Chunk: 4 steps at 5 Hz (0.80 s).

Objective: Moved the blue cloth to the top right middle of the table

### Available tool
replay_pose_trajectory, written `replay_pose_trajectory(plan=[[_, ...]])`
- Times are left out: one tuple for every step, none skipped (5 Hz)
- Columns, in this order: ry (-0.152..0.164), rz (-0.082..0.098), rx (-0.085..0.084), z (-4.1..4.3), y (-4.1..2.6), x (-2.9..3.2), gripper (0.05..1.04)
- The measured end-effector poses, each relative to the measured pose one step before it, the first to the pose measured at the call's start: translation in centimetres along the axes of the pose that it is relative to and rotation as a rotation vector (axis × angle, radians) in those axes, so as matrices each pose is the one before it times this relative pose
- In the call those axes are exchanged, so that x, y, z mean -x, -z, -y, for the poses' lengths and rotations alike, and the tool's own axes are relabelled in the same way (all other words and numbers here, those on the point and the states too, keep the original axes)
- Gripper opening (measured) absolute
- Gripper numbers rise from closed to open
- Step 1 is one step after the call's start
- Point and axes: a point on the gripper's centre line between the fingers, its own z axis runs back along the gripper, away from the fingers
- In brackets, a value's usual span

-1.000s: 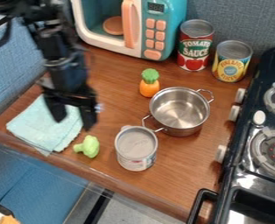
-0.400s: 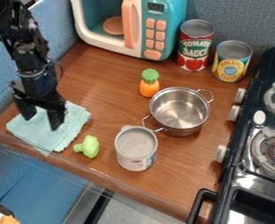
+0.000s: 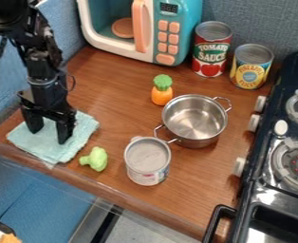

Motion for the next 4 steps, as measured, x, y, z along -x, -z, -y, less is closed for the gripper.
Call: replay_pose_trajectory(plan=[[-0.0169, 0.0134, 0.0409, -0.068, 0.048, -1.739, 1.001], [0.0186, 0.0265, 0.0255, 0.618, -0.084, -3.289, 1.001], [0.0487, 0.0268, -0.0010, 0.905, -0.126, -3.498, 1.001], [0.0415, 0.0251, 0.0041, 1.221, -0.084, -2.566, 1.001]])
